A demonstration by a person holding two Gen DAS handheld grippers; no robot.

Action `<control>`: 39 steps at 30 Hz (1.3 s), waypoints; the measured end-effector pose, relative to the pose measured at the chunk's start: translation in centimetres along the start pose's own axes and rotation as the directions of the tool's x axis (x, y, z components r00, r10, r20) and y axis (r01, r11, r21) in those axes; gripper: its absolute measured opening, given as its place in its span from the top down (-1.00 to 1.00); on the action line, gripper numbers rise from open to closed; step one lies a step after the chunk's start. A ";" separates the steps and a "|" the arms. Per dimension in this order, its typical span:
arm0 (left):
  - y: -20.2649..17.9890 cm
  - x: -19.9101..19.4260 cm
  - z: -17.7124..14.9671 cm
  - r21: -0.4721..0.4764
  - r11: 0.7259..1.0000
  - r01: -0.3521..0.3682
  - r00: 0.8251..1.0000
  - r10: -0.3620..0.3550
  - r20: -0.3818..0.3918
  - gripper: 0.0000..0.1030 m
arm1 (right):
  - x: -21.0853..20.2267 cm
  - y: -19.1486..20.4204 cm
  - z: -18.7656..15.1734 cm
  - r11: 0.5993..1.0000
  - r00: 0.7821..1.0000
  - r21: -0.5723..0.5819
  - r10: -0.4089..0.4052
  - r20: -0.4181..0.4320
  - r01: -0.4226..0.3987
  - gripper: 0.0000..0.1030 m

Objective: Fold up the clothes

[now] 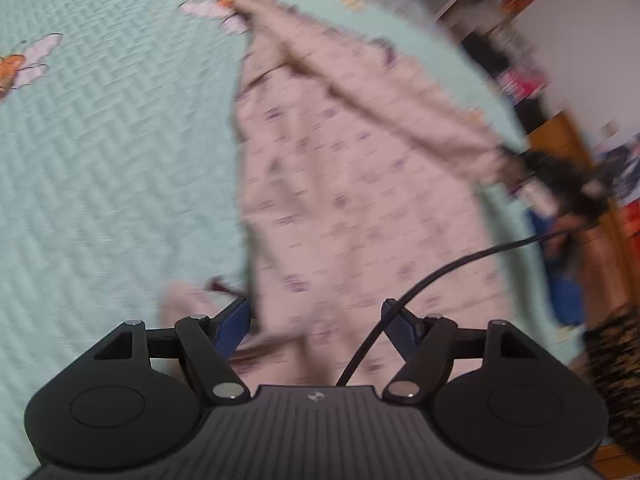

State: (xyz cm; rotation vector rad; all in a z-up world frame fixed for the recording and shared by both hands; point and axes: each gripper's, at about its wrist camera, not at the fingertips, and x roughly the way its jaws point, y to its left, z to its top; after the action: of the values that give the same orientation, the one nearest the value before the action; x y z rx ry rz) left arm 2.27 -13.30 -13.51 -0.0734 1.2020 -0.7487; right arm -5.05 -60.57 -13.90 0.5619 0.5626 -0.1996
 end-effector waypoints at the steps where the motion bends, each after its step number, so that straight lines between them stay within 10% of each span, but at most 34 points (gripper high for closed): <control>1: 0.0 0.1 0.2 0.012 1.000 0.006 1.000 -0.006 -0.019 -0.45 | -0.3 -0.1 0.2 1.000 1.000 0.002 -0.005 0.014 0.005 0.96; 13: 3.1 0.3 -0.6 -0.108 0.979 0.173 0.974 -0.186 -0.132 -0.50 | 0.7 -4.1 -1.2 0.989 0.988 0.102 -0.096 -0.121 0.108 0.97; 20: 6.1 -2.9 -0.8 -0.265 0.922 0.281 0.960 -0.270 0.079 -0.50 | -0.5 -4.5 -1.3 0.985 0.986 0.122 -0.107 -0.129 0.123 0.96; 25: 8.0 -5.3 -2.2 -0.384 0.893 0.236 0.964 -0.164 0.212 -0.50 | -0.8 -5.3 -1.6 0.976 0.974 0.104 -0.177 -0.142 0.193 0.55; 27: 7.4 -6.0 -2.8 -0.379 0.909 0.173 0.971 -0.094 0.218 -0.50 | -2.5 -4.9 -1.9 0.973 0.979 0.126 -0.181 -0.092 0.192 0.11; 31: 5.7 -6.5 -4.0 -0.305 0.952 0.025 0.980 0.037 0.194 -0.50 | -7.1 -2.7 -3.0 0.965 0.965 0.078 -0.254 0.070 0.249 0.01; 36: 6.4 -5.7 -5.8 -0.224 0.972 -0.077 0.976 0.119 0.181 -0.50 | -10.3 1.3 -6.7 0.999 0.999 -0.042 0.029 0.043 -0.027 -0.05; 39: 7.9 -5.3 -6.9 -0.261 0.963 -0.063 0.973 0.117 0.197 -0.50 | -10.4 6.5 -11.1 0.935 0.965 -0.247 0.227 -0.134 -0.254 -0.05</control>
State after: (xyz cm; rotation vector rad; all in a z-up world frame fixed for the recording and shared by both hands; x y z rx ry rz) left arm -0.65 -2.10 -15.28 -0.3009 1.0846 -0.4899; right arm -16.54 -48.68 -13.00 0.3799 0.6045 0.1376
